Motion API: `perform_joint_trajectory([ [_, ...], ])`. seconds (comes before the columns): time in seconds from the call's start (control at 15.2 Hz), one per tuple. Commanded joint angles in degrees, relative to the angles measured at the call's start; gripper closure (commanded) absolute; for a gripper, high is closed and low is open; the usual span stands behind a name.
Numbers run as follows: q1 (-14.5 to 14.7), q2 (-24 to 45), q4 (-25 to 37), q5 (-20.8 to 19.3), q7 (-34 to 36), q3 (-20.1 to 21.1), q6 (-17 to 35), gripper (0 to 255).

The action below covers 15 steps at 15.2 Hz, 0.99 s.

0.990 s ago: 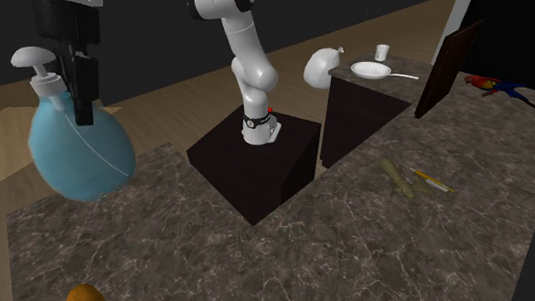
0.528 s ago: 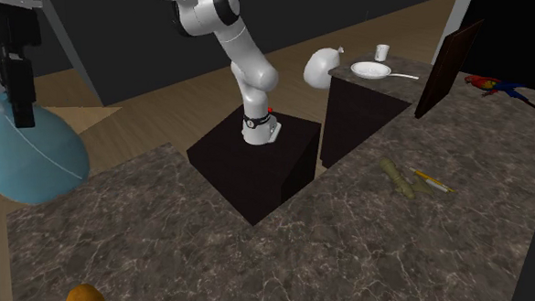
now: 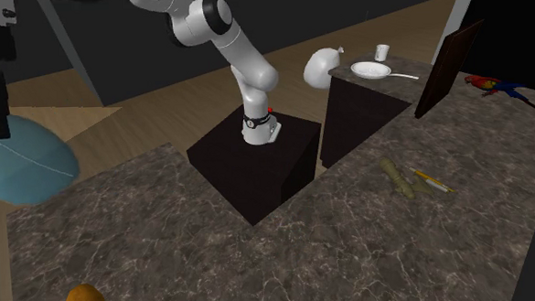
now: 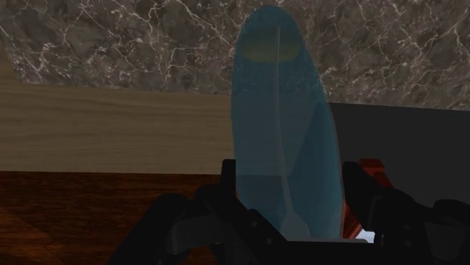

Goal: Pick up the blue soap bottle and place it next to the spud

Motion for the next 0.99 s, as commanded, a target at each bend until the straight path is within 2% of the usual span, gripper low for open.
perform_joint_trajectory([
  [0.0, -1.9, -1.78, -4.85, 0.85, 0.39, 0.51, 2.97, 255],
  [0.4, -5.38, -4.66, -14.62, 2.34, 0.87, 1.16, 9.64, 255],
  [0.92, -8.06, -6.54, -23.98, 3.17, 1.36, 1.41, 17.0, 255],
])
